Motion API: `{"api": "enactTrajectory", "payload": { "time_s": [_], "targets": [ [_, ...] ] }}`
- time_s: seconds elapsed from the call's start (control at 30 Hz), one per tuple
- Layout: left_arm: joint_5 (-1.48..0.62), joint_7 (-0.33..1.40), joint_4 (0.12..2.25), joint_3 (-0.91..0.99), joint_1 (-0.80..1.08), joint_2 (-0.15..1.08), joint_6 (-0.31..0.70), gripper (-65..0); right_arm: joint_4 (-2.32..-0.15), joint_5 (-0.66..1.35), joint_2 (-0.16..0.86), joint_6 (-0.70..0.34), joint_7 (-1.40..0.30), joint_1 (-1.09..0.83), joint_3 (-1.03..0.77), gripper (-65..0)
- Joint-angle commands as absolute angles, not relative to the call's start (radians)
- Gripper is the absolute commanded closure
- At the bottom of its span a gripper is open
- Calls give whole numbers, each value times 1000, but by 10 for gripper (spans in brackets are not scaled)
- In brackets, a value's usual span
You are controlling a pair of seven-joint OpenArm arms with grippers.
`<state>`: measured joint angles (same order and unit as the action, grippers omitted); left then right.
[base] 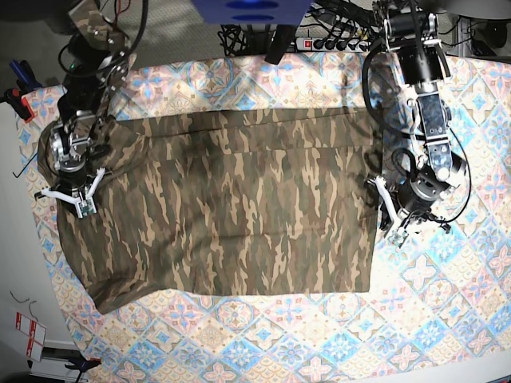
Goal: Fold the T-shirt properly
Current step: 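Release the shirt and move both grippers to the collar-side corners, then grasp the collar-side corners of the shirt with both grippers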
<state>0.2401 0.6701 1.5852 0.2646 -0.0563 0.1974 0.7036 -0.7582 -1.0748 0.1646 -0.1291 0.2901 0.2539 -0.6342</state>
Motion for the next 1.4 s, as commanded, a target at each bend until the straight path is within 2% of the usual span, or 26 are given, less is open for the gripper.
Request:
{"api": "enactTrajectory", "payload": {
  "time_s": [0.0,0.23,0.3,0.37,0.5,0.57,0.63,0.7,0.83,1.03,1.2,1.37],
  "targets": [
    [229,653,1621,269,-64,205,698,-81,-802,-1064,177,-111,311,249,-638,-29],
    [231,653,1620,272,-54,205,698,-88,-860,-1061,143,-108,303,223,-665,-36],
    [231,654,1620,272,-59,202,698,-88,-860,-1061,133,-107,303,237,-717,-66],
    [232,654,1615,271,-76,197,698,-88,-860,-1061,122,-107,303,278,-777,-126],
    [232,654,1596,272,-84,171,698,-100,-855,-1064,124,-114,303,318,-901,-294],
    [234,656,1596,272,-84,168,698,-144,-854,-1064,127,-157,303,320,-906,-376],
    [234,656,1596,269,-79,157,698,-220,-855,-1061,127,-249,303,320,-909,-444],
    [234,657,1601,271,-76,131,698,-281,-855,-1046,128,-294,302,328,-923,-475],
    [232,769,1624,266,-61,119,698,-356,-854,-1023,128,-326,249,363,-1006,-490],
    [231,900,1781,265,-13,110,698,-358,-862,-931,145,-582,82,455,-1101,-490],
    [231,963,1882,265,65,111,698,-362,-860,-923,194,-596,-24,464,-1107,-491],
    [231,963,1883,266,137,111,698,-358,-852,-886,231,-595,-36,464,-1110,-492]
  ]
}}
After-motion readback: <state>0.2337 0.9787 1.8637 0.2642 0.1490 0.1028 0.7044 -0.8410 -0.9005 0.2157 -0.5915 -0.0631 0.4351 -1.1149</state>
